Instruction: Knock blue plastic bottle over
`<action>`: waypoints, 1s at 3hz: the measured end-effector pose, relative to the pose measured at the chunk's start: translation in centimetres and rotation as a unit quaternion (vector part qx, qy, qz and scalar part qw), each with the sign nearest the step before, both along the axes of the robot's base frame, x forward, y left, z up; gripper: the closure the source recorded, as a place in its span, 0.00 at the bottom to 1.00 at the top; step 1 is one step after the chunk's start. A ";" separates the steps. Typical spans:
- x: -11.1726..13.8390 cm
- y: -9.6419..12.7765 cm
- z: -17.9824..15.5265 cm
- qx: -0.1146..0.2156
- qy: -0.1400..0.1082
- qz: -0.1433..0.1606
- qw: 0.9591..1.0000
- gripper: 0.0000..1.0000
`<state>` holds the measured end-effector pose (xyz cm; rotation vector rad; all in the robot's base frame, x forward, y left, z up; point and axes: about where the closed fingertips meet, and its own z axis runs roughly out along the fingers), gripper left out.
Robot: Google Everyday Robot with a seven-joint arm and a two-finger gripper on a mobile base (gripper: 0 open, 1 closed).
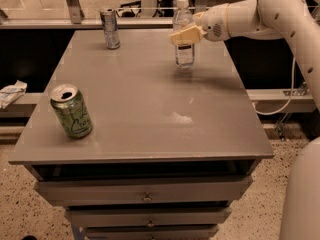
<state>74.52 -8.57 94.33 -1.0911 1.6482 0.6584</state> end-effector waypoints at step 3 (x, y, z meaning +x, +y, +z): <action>-7.0 3.1 -1.9 -0.319 -0.053 0.228 0.918 1.00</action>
Offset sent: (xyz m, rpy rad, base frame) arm -0.0836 0.0193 -0.0189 -0.7633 -0.0735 0.5908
